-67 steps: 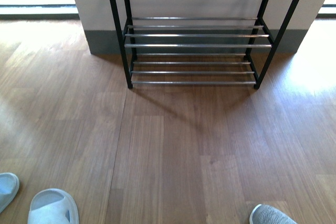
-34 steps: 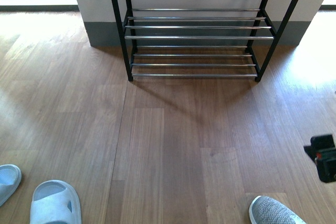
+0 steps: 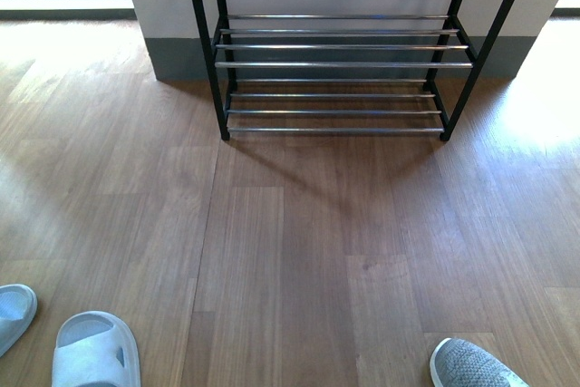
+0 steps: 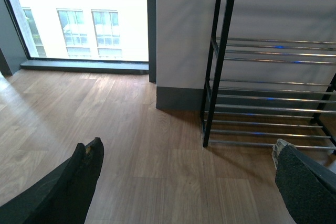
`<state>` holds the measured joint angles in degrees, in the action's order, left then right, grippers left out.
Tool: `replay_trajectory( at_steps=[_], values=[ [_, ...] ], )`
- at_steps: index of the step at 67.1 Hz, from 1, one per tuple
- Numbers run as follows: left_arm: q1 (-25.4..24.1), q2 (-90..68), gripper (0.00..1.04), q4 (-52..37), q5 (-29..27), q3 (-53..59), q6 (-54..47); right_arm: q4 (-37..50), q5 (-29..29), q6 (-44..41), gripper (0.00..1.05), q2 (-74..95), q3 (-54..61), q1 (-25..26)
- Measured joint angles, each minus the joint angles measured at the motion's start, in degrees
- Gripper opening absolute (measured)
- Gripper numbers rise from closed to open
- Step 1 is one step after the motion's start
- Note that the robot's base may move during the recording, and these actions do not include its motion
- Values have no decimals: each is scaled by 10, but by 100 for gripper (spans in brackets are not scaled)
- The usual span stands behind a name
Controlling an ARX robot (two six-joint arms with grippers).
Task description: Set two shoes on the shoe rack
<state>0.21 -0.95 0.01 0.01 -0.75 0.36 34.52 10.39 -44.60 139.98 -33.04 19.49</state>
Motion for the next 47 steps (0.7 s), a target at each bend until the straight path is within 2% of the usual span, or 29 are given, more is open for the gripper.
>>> replay_trajectory(
  at_steps=[21, 37, 47],
  values=[
    [0, 0, 95, 0, 0, 0, 0, -35, 25, -102, 96, 60, -65, 25],
    [0, 0, 95, 0, 0, 0, 0, -45, 26, -106, 96, 123, -120, 29],
    [0, 0, 95, 0, 0, 0, 0, -56, 6, -86, 96, 159, -154, 27]
  ],
)
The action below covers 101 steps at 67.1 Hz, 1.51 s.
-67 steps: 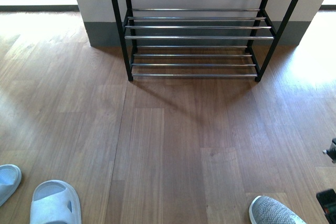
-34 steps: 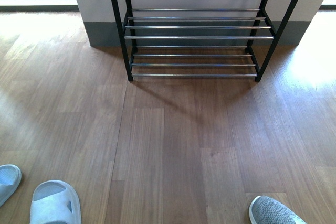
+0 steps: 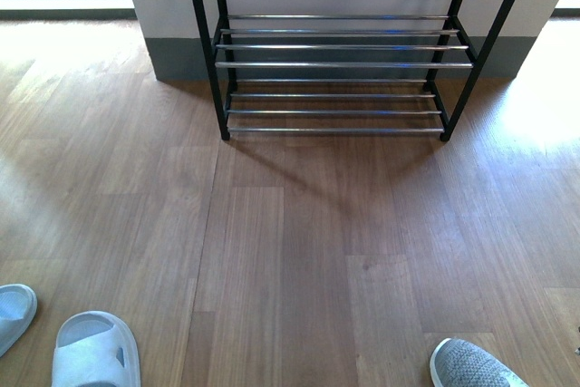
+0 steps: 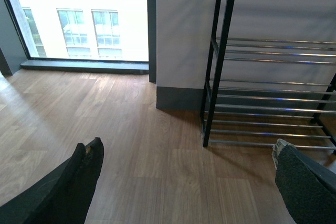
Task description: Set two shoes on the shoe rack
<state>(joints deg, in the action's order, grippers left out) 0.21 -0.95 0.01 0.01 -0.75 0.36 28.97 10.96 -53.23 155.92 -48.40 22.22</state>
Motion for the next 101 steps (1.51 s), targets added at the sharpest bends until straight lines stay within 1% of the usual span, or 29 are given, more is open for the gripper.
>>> replay_trajectory(
  at_steps=[12, 21, 31, 36, 39, 47, 50, 69, 83, 93, 95, 101],
  values=[
    [0, 0, 95, 0, 0, 0, 0, -40, -20, 15, 95, 23, -18, -16],
    [0, 0, 95, 0, 0, 0, 0, -45, -35, 22, 75, 33, -32, -21],
    [0, 0, 95, 0, 0, 0, 0, -53, -48, 28, 47, 46, -43, -30],
    [0, 0, 95, 0, 0, 0, 0, -50, -48, 30, 37, 49, -46, -33],
    [0, 0, 95, 0, 0, 0, 0, -50, -50, 32, 28, 50, -49, -35],
    [0, 0, 95, 0, 0, 0, 0, -46, -52, 39, 10, 50, -50, -39],
    [0, 0, 95, 0, 0, 0, 0, -42, -55, 41, 1, 50, -50, -41],
    [0, 0, 95, 0, 0, 0, 0, -38, -87, 66, 2, 36, -45, -56],
    [0, 0, 95, 0, 0, 0, 0, -42, -113, 90, 2, -10, -36, -92],
    [0, 0, 95, 0, 0, 0, 0, -72, -147, 92, 2, -86, 14, -111],
    [0, 0, 95, 0, 0, 0, 0, -81, -154, 89, 3, -99, 23, -112],
    [0, 0, 95, 0, 0, 0, 0, -117, -167, 75, 19, -159, 63, -110]
  ],
)
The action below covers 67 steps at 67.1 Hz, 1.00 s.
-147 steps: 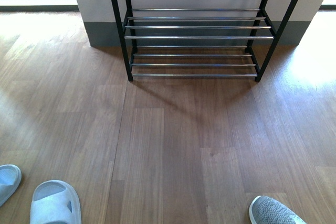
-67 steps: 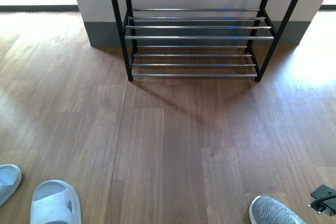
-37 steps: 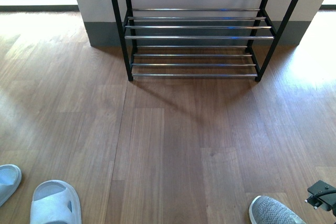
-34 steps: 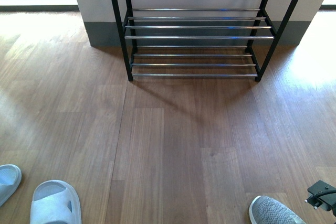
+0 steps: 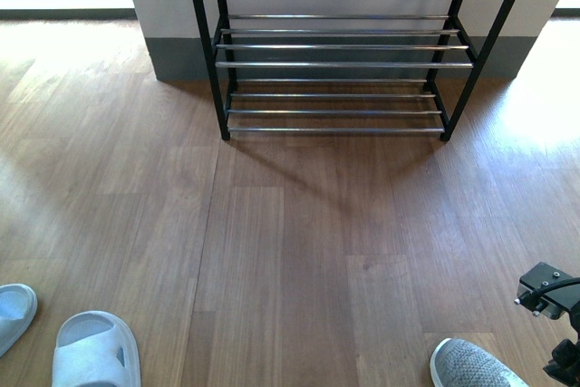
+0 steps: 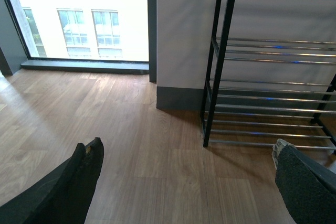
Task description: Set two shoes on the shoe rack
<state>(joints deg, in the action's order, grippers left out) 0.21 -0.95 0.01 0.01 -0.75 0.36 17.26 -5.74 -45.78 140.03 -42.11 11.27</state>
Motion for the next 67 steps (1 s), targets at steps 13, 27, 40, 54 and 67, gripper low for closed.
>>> replay_trajectory(
  at_steps=[13, 27, 40, 54, 67],
  values=[
    [0, 0, 95, 0, 0, 0, 0, -39, 23, -65, 50, -75, 71, 45],
    [0, 0, 95, 0, 0, 0, 0, -10, 61, -110, 85, -39, 78, 85],
    [0, 0, 95, 0, 0, 0, 0, 38, 87, -109, 95, 45, 35, 90],
    [0, 0, 95, 0, 0, 0, 0, 57, 96, -90, 96, 144, -38, 87],
    [0, 0, 95, 0, 0, 0, 0, 58, 82, -63, 87, 186, -70, 55]
  ],
)
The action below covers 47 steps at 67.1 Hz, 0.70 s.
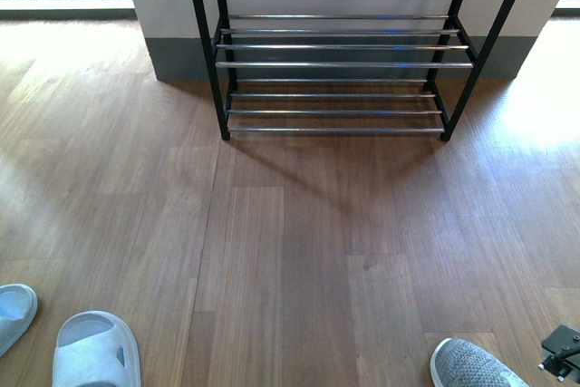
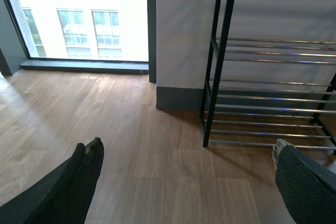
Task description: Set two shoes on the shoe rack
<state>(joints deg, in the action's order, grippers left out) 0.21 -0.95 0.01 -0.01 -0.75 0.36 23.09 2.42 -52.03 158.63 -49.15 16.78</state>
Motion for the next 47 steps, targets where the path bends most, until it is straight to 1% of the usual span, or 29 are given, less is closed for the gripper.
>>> replay_trajectory(
  at_steps=[7, 9, 23, 24, 26, 33, 41, 47],
  values=[
    [0, 0, 95, 0, 0, 0, 0, -2, -8, 13, 62, 3, -4, -16],
    [0, 0, 95, 0, 0, 0, 0, -2, -9, 14, 57, 4, -5, -17],
    [0, 0, 95, 0, 0, 0, 0, 5, -28, 27, 26, 3, -2, -21],
    [0, 0, 95, 0, 0, 0, 0, 6, -29, 30, 22, 3, -2, -22],
    [0, 0, 95, 0, 0, 0, 0, 9, -29, 33, 19, 3, -1, -24],
    [0, 0, 95, 0, 0, 0, 0, 22, -38, 57, 2, -7, 3, -33],
    [0, 0, 95, 0, 0, 0, 0, 61, -58, 94, 1, -32, 19, -49],
    [0, 0, 95, 0, 0, 0, 0, 117, -76, 155, 1, -87, 52, -77]
  ],
)
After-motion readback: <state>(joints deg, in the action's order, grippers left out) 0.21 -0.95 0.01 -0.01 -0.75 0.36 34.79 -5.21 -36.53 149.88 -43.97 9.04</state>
